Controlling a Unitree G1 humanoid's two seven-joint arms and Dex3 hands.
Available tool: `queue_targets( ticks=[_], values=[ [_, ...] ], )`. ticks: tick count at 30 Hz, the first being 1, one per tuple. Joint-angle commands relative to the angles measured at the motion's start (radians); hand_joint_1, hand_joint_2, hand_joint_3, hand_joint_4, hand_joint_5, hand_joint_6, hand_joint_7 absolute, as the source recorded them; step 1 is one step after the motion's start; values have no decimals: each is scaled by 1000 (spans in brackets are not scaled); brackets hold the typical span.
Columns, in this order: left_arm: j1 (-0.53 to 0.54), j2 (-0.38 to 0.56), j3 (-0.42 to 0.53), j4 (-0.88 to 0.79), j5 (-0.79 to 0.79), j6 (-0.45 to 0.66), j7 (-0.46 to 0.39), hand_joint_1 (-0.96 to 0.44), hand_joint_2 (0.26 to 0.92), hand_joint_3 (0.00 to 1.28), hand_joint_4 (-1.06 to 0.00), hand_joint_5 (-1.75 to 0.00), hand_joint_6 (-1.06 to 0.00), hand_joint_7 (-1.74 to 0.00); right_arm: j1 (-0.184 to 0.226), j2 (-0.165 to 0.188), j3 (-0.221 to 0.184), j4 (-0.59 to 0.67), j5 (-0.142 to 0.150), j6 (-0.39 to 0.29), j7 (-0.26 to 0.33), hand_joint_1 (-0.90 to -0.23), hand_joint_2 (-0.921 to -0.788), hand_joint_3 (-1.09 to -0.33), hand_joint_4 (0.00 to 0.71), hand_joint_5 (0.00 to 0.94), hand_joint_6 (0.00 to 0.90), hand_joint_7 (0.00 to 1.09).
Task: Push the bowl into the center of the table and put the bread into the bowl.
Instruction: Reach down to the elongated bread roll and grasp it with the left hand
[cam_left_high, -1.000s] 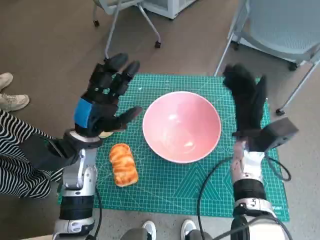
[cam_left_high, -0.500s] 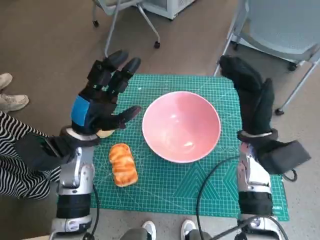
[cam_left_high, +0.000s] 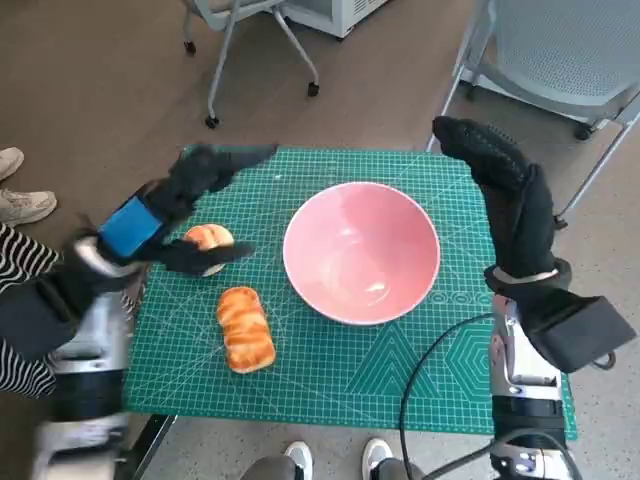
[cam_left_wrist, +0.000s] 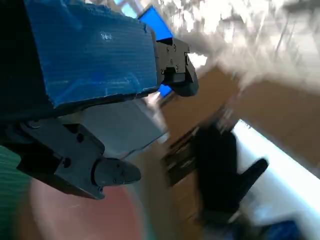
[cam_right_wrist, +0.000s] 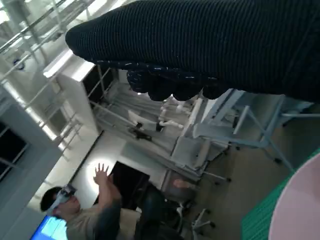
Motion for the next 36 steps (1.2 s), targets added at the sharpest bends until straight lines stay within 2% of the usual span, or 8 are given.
queue_targets(
  ticks=[1, 4, 9, 13, 16, 21, 36],
  values=[
    [-27, 82, -24, 34, 23, -62, -89, -122, 697, 291, -296, -206, -116, -711, 32, -8, -3, -17, -8, 38, -18, -675, -921, -747, 222, 13, 67, 611],
    [-38, 133, -48, 59, 53, -126, -142, -131, 730, 192, -368, -106, -230, -579, 34, -12, -6, -24, -13, 48, -26, -680, -921, -746, 223, 13, 70, 615],
    [-54, 208, -100, 64, 103, -167, -216, -96, 740, 85, -385, -25, -331, -407, 31, -14, -9, -19, -15, 50, -32, -687, -921, -742, 229, 14, 74, 617],
    [-50, 280, -153, 6, 167, -98, -260, -51, 732, 36, -279, -6, -360, -231, 26, -13, -7, -17, -15, 52, -34, -689, -921, -742, 233, 15, 74, 617],
    [-37, 320, -182, -46, 219, -42, -269, -7, 727, 16, -191, -1, -341, -120, 22, -13, -7, -12, -13, 52, -33, -689, -921, -741, 235, 15, 72, 615],
    [-5, 344, -218, -113, 290, 8, -253, 26, 728, 10, -158, -1, -330, -69, 16, -11, -5, -2, -10, 48, -30, -689, -921, -740, 235, 14, 70, 613],
    [-1, 307, -316, -75, 368, -63, -212, 76, 738, 10, -186, -5, -373, -39, 20, -17, -9, 4, 3, 44, -16, -685, -921, -735, 233, 9, 71, 611]
  ],
)
